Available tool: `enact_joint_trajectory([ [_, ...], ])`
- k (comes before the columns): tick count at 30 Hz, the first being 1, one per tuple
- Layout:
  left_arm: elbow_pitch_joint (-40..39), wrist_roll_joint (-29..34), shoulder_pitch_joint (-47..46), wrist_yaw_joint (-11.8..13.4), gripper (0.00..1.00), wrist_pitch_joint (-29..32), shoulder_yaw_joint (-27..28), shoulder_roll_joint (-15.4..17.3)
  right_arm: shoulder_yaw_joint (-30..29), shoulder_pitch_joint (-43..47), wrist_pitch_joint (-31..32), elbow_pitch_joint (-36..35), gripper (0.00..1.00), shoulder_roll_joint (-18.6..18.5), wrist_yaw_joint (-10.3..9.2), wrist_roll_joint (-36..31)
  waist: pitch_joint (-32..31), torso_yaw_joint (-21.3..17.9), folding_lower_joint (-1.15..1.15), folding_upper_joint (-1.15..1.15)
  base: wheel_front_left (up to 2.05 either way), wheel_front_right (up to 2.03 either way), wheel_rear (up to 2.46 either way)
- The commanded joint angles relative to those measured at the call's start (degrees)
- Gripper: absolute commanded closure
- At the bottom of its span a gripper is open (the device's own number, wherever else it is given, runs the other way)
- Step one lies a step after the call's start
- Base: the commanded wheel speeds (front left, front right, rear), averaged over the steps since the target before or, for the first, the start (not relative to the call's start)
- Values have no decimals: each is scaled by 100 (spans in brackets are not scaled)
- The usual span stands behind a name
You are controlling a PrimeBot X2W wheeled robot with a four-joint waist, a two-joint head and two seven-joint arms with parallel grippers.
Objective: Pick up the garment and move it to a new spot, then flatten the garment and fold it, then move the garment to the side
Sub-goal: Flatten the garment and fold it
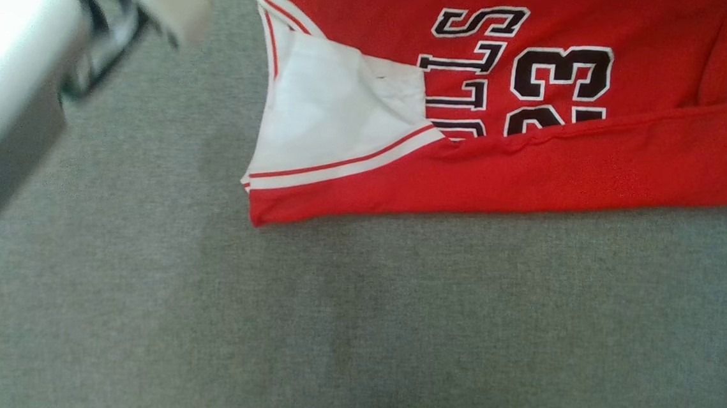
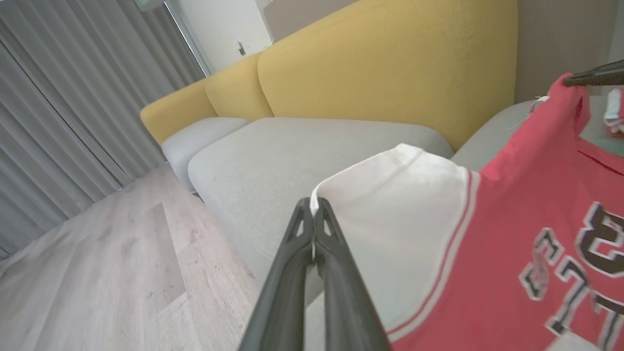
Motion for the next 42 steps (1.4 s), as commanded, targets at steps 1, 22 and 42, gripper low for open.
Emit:
enact_joint_trajectory([
  [1,-307,-74,107,59,100,-8,221,354,-53,385,-111,-209,100,-262,-4,90,-124,89,0,0,0,0,0],
  [22,-2468,-234,3205,1687,100,-723,-248,1212,-1252,2885,-339,-1292,100,-246,-4,123,-259,297,0,0,0,0,0],
  [42,-1608,-586,4085,2409,0,-1575,117,186,-2653,4163,-222,-2198,0,703,-4,-391,-482,231,0,0,0,0,0],
])
